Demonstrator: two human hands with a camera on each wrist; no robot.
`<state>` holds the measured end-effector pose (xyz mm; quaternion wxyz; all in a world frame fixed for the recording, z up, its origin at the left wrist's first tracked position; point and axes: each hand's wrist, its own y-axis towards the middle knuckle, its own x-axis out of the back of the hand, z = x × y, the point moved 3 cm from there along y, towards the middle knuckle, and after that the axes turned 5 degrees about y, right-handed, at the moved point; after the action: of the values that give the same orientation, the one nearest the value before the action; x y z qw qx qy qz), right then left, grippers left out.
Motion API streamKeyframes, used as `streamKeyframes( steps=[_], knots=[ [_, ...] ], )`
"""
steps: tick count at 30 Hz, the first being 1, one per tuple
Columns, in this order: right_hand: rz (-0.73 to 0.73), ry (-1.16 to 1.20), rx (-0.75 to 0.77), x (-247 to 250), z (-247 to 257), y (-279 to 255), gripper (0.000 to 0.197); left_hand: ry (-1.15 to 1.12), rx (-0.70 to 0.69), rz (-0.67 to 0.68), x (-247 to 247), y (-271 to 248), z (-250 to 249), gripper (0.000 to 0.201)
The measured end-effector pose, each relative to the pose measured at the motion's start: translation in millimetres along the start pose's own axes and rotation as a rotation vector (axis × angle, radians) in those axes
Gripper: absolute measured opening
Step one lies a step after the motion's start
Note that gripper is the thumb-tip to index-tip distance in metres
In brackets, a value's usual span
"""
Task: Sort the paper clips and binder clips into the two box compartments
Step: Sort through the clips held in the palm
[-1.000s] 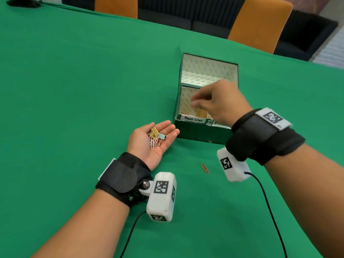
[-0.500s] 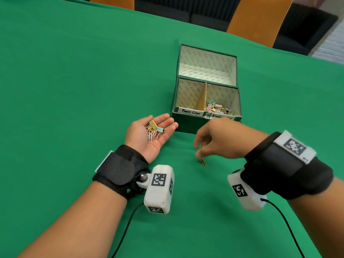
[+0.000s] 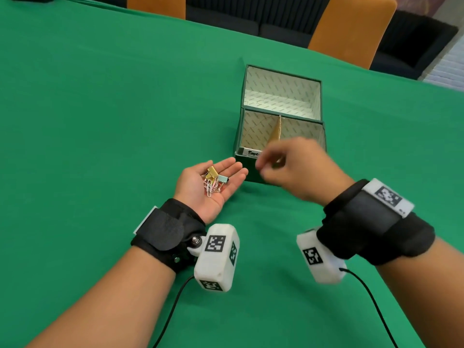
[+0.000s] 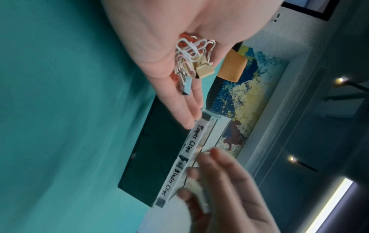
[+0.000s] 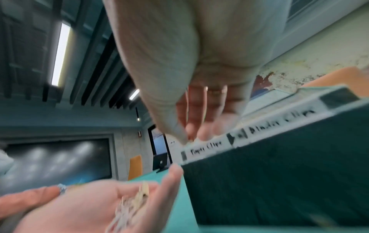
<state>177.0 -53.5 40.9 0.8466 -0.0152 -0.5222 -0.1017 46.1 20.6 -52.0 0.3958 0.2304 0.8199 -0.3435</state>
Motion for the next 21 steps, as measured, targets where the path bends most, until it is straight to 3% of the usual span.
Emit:
streamKeyframes(
  steps=[2,5,10,13,15,18,21],
  knots=[
    [-0.25,0.08,0.049,20.2,9.8,13.0,0.011,-0.01,0.031,0.021,-0.2,0.6,2.8,0.043],
    [-0.402,0.081,0.051,28.7,13.0,34.4,0.009,0.004,0.066,0.036,-1.3,0.7,6.9,0.043],
    [-0.101,-0.165,-0.063,6.5,4.8,45.6,0.014,0.009,0.076,0.047,-2.7,2.0,8.1,0.044],
    [-0.157,-0.136,0.105,0.0,21.2,30.6,0.014,0.002,0.064,0.046,-4.2,2.2,6.3,0.046],
    [-0.093,-0.119,0.186,-9.0,30.7,20.3,0.013,-0.008,0.046,0.047,-5.5,1.6,6.4,0.05],
    [0.091,-0.167,0.154,-30.7,29.1,11.8,0.024,-0.019,0.033,0.034,-6.6,0.7,7.7,0.061],
    [0.094,-0.295,0.163,-42.9,28.1,7.8,0.022,-0.008,0.025,0.011,-5.7,0.2,8.9,0.054]
  ],
)
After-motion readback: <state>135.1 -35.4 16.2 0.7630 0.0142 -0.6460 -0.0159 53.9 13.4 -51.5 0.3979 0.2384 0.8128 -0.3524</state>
